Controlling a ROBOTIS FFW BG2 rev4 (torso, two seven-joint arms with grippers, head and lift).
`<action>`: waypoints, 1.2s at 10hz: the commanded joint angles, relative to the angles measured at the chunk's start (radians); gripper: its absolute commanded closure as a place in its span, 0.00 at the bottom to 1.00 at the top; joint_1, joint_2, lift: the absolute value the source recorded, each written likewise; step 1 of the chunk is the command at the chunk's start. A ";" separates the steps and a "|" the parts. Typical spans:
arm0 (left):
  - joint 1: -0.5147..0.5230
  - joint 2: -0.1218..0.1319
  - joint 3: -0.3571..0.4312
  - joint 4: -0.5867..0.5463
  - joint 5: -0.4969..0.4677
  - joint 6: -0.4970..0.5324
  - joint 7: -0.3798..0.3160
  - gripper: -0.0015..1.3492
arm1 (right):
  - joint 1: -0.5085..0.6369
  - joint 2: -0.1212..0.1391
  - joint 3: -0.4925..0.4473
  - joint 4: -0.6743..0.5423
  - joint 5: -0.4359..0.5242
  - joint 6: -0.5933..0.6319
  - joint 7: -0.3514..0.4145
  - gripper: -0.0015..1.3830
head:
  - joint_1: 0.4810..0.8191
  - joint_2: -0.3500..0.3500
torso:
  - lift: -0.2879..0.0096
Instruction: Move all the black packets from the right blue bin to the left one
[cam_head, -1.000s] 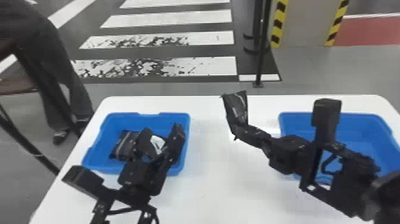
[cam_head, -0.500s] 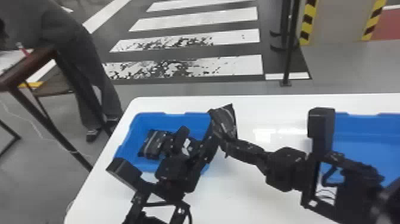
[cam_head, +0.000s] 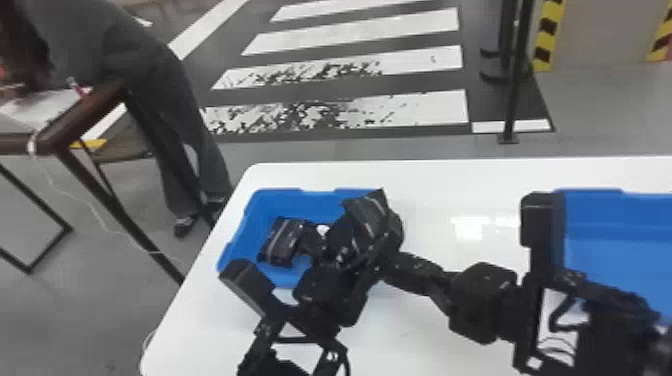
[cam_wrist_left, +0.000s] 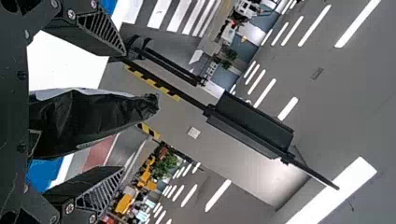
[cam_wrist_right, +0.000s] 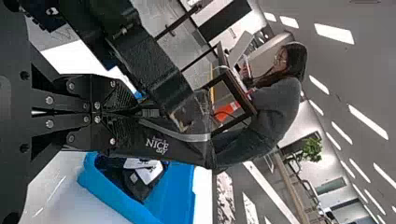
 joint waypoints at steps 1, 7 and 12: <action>0.002 -0.003 0.011 0.000 0.000 0.003 0.002 0.40 | -0.002 0.000 0.005 -0.002 -0.003 0.000 0.001 0.88 | 0.63 0.95 | 0.50; 0.022 -0.008 0.029 -0.037 -0.068 -0.002 0.038 0.90 | -0.015 0.006 0.005 0.057 -0.054 -0.064 0.008 0.78 | 0.63 0.98 | 0.50; -0.064 -0.006 0.113 0.039 -0.272 -0.038 0.097 0.90 | -0.002 0.018 -0.025 0.141 -0.102 -0.164 0.066 0.25 | 0.63 0.99 | 0.50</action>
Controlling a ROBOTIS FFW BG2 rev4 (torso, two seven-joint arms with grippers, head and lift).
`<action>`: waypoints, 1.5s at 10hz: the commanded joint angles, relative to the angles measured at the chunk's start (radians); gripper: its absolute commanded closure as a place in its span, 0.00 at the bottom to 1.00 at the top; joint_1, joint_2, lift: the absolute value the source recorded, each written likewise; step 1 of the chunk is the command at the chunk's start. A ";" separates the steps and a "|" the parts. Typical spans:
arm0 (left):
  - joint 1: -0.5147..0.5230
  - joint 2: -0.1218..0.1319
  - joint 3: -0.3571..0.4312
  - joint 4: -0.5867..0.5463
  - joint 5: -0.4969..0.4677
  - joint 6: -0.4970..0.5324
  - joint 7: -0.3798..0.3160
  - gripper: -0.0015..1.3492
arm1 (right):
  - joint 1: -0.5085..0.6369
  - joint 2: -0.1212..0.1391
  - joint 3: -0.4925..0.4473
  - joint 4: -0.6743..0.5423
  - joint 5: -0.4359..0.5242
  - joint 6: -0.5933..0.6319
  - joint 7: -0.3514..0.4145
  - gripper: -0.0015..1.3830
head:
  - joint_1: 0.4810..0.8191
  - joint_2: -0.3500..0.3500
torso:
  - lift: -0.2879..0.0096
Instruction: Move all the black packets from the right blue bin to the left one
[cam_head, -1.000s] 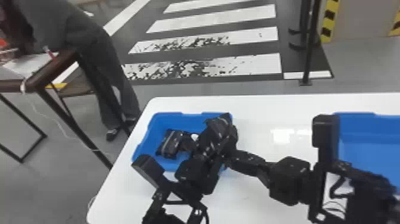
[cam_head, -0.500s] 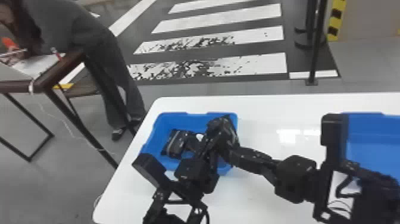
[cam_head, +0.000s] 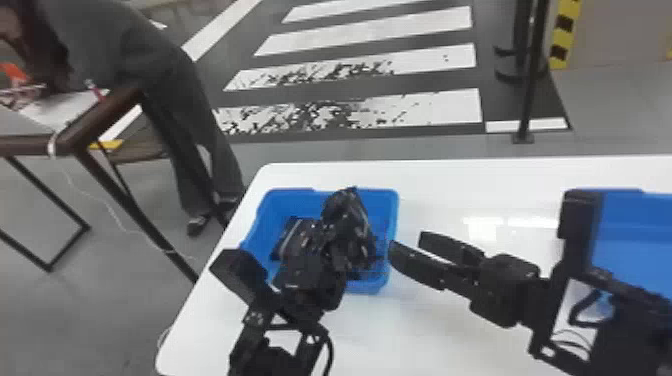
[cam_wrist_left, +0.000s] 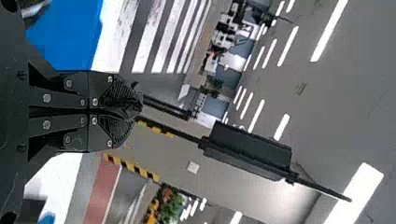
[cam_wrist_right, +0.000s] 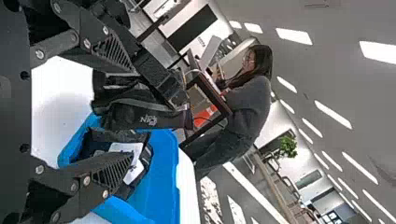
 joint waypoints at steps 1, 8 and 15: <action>-0.103 0.013 0.048 0.126 -0.139 -0.054 0.015 0.90 | 0.017 0.002 -0.030 0.002 -0.009 -0.008 0.003 0.32 | 0.63 1.00 | 0.50; -0.269 0.039 0.094 0.401 -0.179 -0.105 0.039 0.00 | 0.088 0.009 -0.156 -0.042 0.005 -0.008 0.006 0.36 | 0.63 1.00 | 0.50; 0.180 -0.020 0.054 -0.041 -0.135 -0.233 -0.004 0.00 | 0.542 0.102 -0.644 -0.380 0.455 -0.238 0.005 0.36 | 0.63 0.62 | 0.50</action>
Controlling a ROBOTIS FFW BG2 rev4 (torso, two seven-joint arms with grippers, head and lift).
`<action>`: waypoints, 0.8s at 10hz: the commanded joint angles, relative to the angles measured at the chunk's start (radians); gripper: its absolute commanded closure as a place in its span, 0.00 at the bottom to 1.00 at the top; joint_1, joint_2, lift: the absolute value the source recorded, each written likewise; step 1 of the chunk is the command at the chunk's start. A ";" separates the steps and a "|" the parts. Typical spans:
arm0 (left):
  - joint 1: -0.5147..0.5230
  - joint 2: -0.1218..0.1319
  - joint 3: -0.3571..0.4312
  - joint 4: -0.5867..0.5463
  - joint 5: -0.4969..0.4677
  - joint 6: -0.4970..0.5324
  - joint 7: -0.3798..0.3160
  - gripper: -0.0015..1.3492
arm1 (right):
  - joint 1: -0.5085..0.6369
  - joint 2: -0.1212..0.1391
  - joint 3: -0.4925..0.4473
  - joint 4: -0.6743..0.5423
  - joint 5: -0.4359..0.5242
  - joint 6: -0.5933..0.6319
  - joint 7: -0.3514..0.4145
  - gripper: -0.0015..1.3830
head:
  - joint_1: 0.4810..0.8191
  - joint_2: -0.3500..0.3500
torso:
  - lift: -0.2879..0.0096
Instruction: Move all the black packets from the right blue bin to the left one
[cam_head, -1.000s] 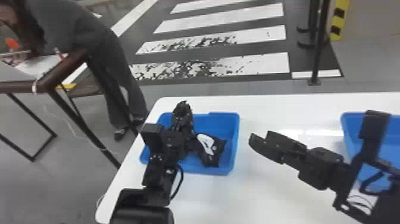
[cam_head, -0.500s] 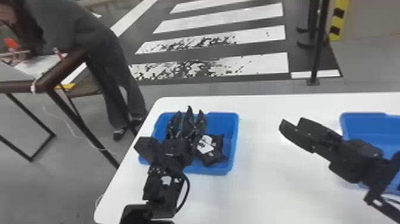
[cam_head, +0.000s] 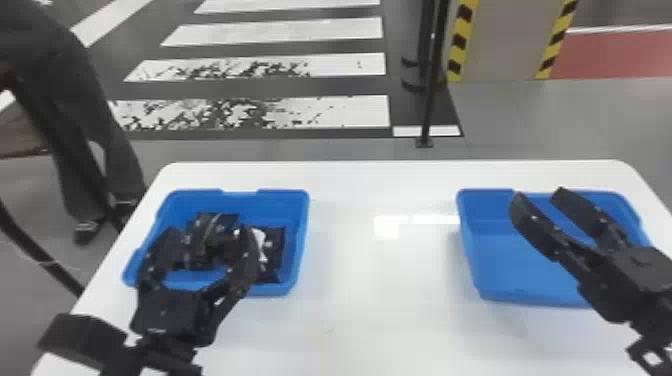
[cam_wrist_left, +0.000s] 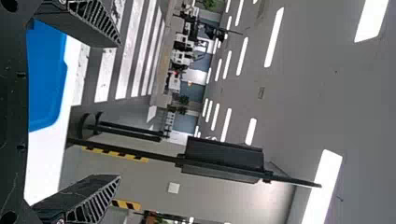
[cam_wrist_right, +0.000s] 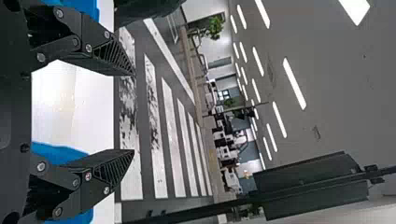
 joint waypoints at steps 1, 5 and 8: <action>0.076 -0.005 0.029 -0.044 -0.055 0.033 0.000 0.00 | 0.132 0.013 -0.047 -0.142 0.110 -0.028 -0.033 0.32 | 0.63 0.58 | 0.50; 0.175 -0.005 0.045 -0.091 -0.113 -0.094 0.077 0.00 | 0.343 0.038 -0.099 -0.211 0.146 -0.159 -0.027 0.25 | 0.63 0.56 | 0.50; 0.192 -0.005 0.035 -0.111 -0.115 -0.119 0.089 0.00 | 0.375 0.041 -0.115 -0.233 0.158 -0.112 -0.021 0.25 | 0.63 0.58 | 0.50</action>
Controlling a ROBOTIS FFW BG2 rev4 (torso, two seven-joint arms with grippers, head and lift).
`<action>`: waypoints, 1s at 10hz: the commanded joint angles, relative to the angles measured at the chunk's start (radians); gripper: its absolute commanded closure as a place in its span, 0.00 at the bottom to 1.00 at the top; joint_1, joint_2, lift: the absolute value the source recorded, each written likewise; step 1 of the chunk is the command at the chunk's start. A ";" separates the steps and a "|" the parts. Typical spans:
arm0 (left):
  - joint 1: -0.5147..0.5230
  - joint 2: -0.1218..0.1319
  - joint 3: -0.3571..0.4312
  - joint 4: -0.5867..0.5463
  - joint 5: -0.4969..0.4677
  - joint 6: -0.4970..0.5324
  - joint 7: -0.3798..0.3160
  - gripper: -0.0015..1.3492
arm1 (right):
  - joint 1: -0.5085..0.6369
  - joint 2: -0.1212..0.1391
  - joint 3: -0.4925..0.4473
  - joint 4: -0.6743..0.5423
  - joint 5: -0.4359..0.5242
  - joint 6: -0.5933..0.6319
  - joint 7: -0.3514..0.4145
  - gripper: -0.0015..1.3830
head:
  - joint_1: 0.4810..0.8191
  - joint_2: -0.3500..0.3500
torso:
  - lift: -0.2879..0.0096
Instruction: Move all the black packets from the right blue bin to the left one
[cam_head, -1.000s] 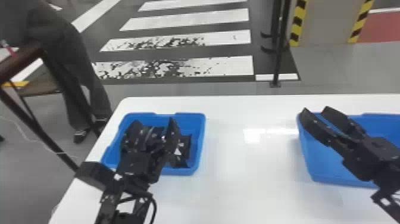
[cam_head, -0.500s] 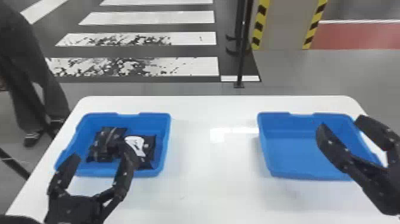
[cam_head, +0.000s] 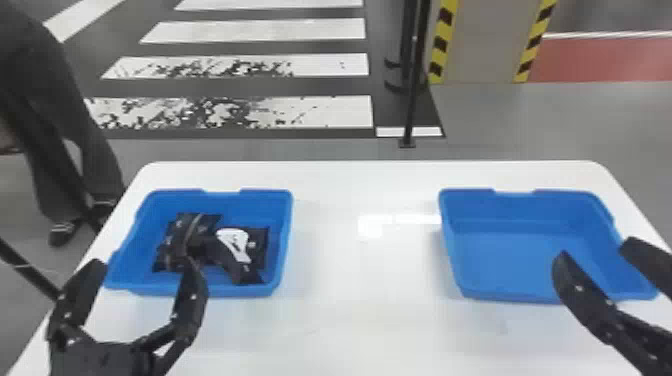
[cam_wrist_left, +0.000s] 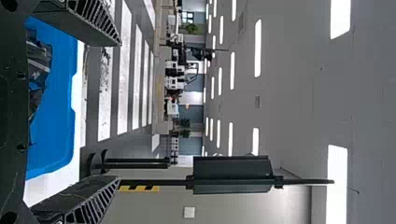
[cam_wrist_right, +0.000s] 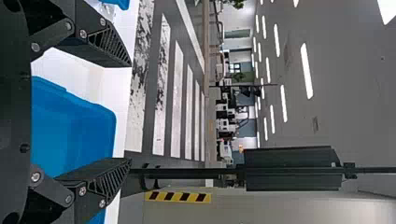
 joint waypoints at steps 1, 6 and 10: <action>-0.001 -0.003 -0.014 -0.009 0.008 0.018 -0.001 0.00 | 0.003 0.006 -0.011 -0.011 0.008 0.035 0.000 0.25 | 0.63 0.58 | 0.50; -0.005 -0.003 -0.028 -0.016 0.012 0.040 -0.010 0.00 | -0.007 0.007 -0.013 -0.016 0.006 0.049 0.000 0.25 | 0.63 0.54 | 0.50; -0.010 -0.003 -0.030 -0.019 0.022 0.052 -0.017 0.00 | -0.007 0.007 -0.013 -0.016 0.000 0.054 0.000 0.25 | 0.63 0.53 | 0.50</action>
